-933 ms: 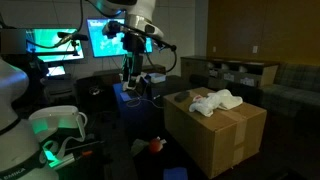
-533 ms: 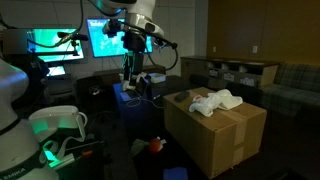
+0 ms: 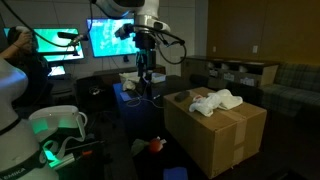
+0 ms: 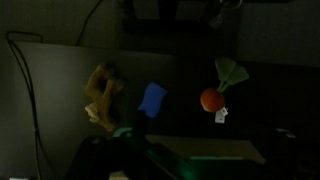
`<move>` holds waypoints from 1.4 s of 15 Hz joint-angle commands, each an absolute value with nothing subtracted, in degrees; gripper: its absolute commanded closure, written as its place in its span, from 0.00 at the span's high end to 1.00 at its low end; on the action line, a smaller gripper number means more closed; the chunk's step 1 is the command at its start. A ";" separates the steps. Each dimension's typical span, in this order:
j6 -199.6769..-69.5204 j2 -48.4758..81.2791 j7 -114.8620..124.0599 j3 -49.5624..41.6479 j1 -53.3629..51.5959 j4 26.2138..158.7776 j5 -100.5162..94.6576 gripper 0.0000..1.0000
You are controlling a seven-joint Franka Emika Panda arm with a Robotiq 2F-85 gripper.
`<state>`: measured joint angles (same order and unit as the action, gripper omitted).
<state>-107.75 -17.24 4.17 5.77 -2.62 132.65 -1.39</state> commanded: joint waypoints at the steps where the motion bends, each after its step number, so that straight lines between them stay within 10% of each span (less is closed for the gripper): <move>1: -111.30 -5.42 9.71 8.84 -4.14 120.99 -3.93 1.00; 21: -137.29 26.65 16.45 0.62 -10.62 102.74 -23.80 1.00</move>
<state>-133.17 24.19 16.15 2.71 -9.31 104.33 -21.98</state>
